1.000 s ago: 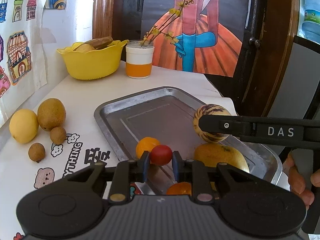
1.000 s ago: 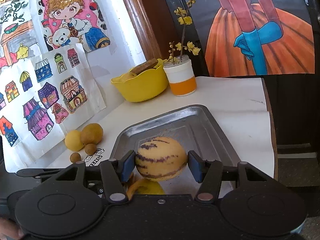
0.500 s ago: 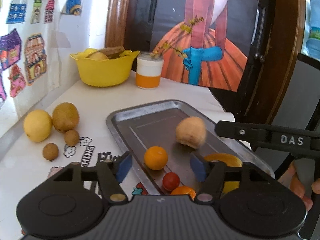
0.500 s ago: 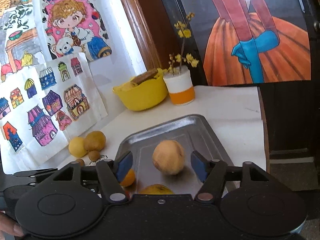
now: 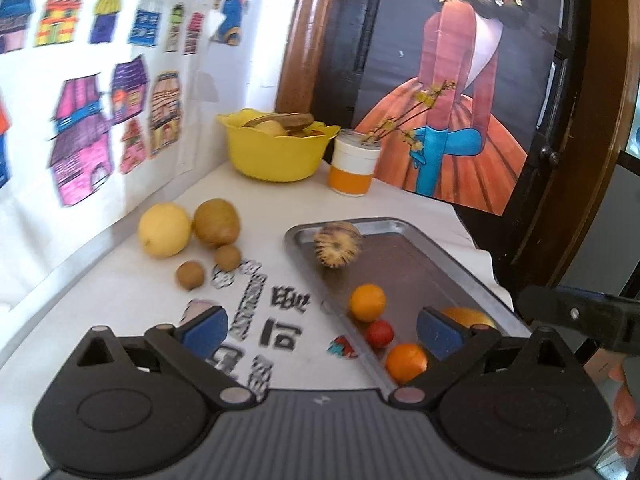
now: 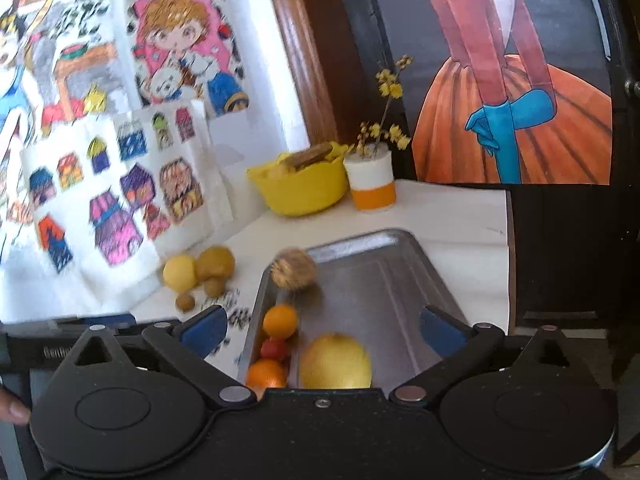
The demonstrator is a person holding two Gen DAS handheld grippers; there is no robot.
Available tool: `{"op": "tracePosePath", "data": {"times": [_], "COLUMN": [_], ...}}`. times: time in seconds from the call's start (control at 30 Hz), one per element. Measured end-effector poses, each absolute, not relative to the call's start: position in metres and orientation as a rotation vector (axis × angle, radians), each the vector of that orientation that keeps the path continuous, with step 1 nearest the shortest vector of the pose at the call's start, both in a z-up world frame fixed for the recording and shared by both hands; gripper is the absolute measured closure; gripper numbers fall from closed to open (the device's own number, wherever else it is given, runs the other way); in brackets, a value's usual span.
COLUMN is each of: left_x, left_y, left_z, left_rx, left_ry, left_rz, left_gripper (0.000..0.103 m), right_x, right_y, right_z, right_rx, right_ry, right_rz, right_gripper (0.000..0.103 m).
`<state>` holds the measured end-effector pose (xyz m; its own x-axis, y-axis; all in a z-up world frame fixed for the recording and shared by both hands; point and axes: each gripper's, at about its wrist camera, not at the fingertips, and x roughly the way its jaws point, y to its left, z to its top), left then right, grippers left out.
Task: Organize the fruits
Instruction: 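Withdraw both open tools from the tray toward the remaining fruits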
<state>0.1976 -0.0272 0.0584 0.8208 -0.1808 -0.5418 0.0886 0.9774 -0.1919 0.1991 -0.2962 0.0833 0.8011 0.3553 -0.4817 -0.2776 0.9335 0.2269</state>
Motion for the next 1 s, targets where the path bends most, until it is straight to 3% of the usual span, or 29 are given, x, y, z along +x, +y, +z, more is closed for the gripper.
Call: {"op": "tracePosePath", "data": {"times": [0.57,1.0], "left_x": [0.137,0.153], "left_y": [0.054,0.083], "left_z": [0.035,0.038], "left_rx": [-0.200,-0.219], "left_ry": [0.678,0.676], "left_rz": [-0.015,0.018], "left_gripper": [0.001,0.001], "right_x": [0.143,0.197], "right_y": [-0.219,-0.159], "right_z": [0.066,0.109], "right_rx": [-0.053,-0.030], "right_ry": [0.783,0.783], "right_rz": [0.455,0.560], "right_gripper": [0.001,0.001]}}
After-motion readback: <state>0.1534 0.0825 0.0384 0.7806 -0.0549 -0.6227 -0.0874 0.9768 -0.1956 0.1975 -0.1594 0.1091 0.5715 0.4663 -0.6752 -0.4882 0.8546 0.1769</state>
